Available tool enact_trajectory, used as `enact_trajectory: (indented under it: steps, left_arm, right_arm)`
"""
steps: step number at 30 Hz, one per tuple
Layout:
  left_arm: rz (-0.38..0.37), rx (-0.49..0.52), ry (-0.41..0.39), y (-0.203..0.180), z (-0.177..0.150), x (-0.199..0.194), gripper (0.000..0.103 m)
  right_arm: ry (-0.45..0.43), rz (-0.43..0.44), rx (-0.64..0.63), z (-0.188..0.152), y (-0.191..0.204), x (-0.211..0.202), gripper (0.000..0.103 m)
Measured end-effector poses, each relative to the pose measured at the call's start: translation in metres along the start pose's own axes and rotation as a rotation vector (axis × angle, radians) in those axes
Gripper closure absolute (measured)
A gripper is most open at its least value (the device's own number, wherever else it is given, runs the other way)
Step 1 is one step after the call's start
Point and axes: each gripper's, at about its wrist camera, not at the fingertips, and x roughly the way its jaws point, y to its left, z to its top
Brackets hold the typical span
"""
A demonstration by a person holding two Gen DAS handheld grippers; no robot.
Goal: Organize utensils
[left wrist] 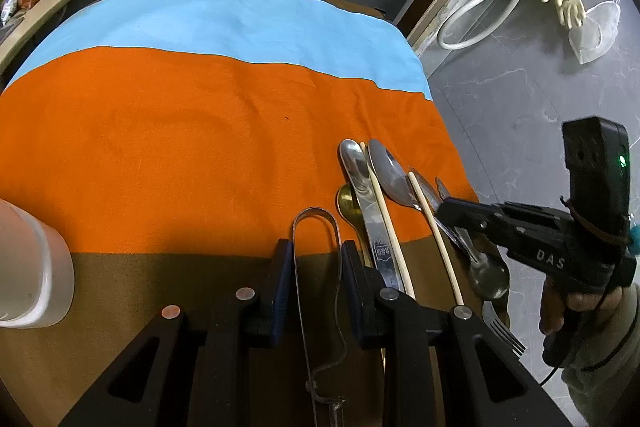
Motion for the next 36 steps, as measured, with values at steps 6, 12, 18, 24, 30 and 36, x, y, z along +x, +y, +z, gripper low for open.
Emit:
enact_trajectory:
  steps: [6,12,18,24,30,36]
  left_arm:
    - [-0.005,-0.002,0.008,0.001,0.002,0.001,0.080]
    - [-0.006,0.007,0.026,0.001,0.006,0.004,0.080]
    - [0.006,0.041,0.058,-0.005,0.012,0.009,0.080]
    - [-0.017,0.059,-0.066,-0.011,-0.001,-0.015,0.080]
    - [-0.101,0.055,-0.300,-0.019,-0.017,-0.069,0.080]
    - [-0.117,0.066,-0.470,-0.023,-0.016,-0.117,0.080]
  right_arm:
    - [0.026,0.053,0.044,0.009,-0.008,0.011,0.098]
    - [0.049,0.075,0.067,0.009,-0.007,0.024,0.097]
    - [0.020,0.071,0.102,0.007,-0.005,0.023,0.099]
    - [-0.128,0.069,0.159,-0.005,0.002,-0.007,0.101]
    - [-0.303,0.062,0.169,-0.022,0.024,-0.042,0.101]
    - [-0.498,0.071,0.173,-0.025,0.048,-0.083,0.101]
